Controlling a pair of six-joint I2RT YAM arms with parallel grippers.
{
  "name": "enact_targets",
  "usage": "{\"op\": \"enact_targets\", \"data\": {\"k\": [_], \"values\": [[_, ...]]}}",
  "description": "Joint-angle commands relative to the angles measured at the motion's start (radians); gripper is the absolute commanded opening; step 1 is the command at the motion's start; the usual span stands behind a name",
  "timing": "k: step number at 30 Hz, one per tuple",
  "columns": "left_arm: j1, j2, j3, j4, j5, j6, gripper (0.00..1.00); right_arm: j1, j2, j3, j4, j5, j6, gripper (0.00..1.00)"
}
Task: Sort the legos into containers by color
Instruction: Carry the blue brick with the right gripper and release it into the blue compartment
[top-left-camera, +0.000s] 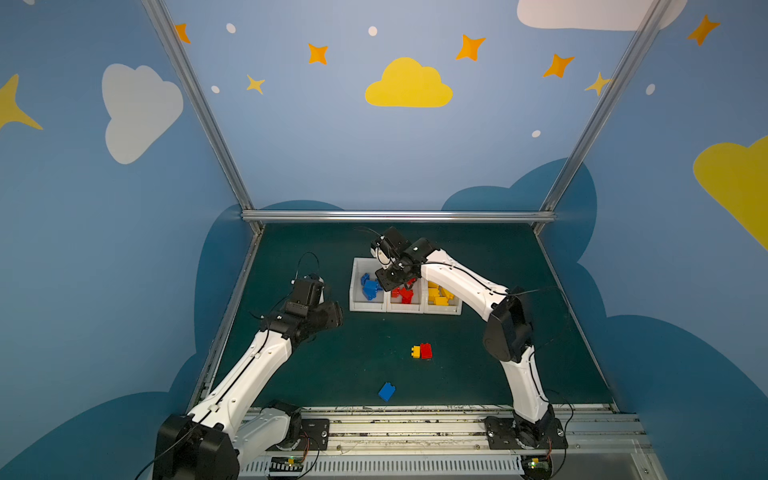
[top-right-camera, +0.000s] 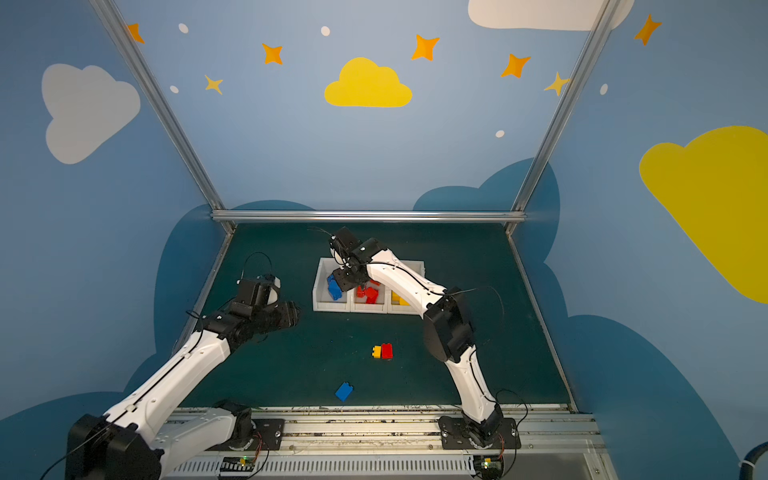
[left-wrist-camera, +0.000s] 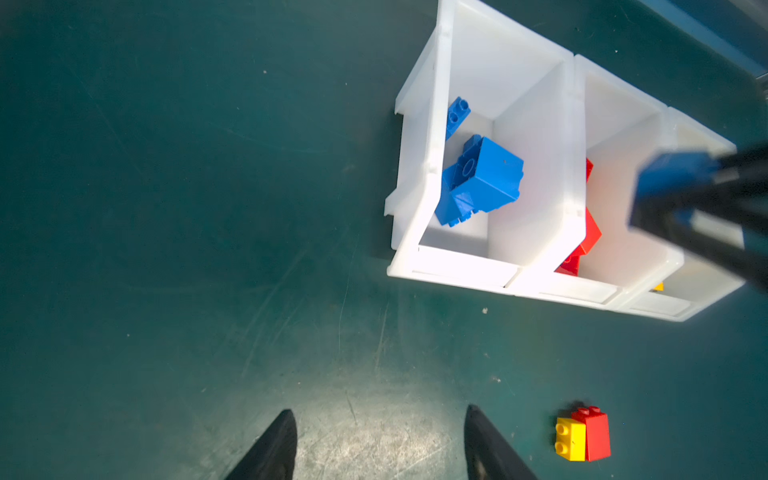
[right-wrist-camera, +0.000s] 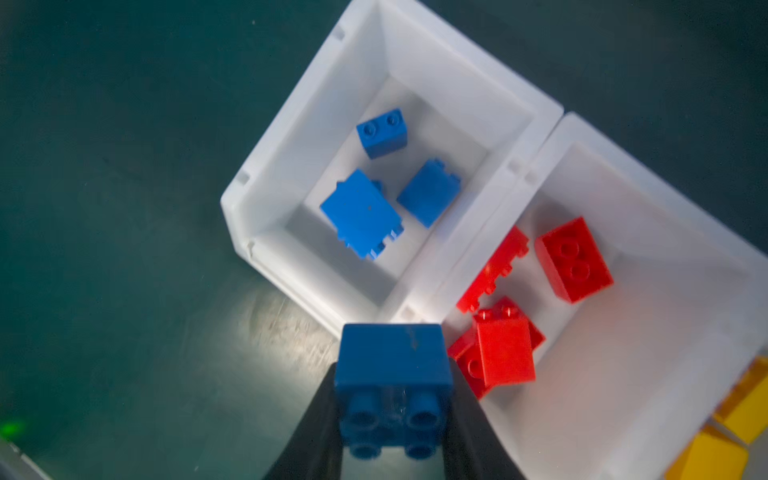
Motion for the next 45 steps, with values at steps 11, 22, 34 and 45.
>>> {"op": "enact_targets", "data": {"k": [11,22,34,45], "values": [[0.003,-0.055,-0.051,0.023,0.037,-0.040,0.64,-0.037,0.147,0.164,0.106,0.006,-0.111,0.23],[0.002,-0.072,-0.065,0.022,0.040,-0.049,0.64,-0.041,0.139,0.123,0.208,0.015,-0.107,0.57],[0.003,-0.085,-0.072,0.019,0.041,-0.049,0.65,-0.044,0.101,0.085,0.223,0.008,-0.098,0.58],[0.001,-0.087,-0.072,0.003,0.050,-0.036,0.65,-0.049,0.019,0.000,0.255,0.012,-0.091,0.58]]}}
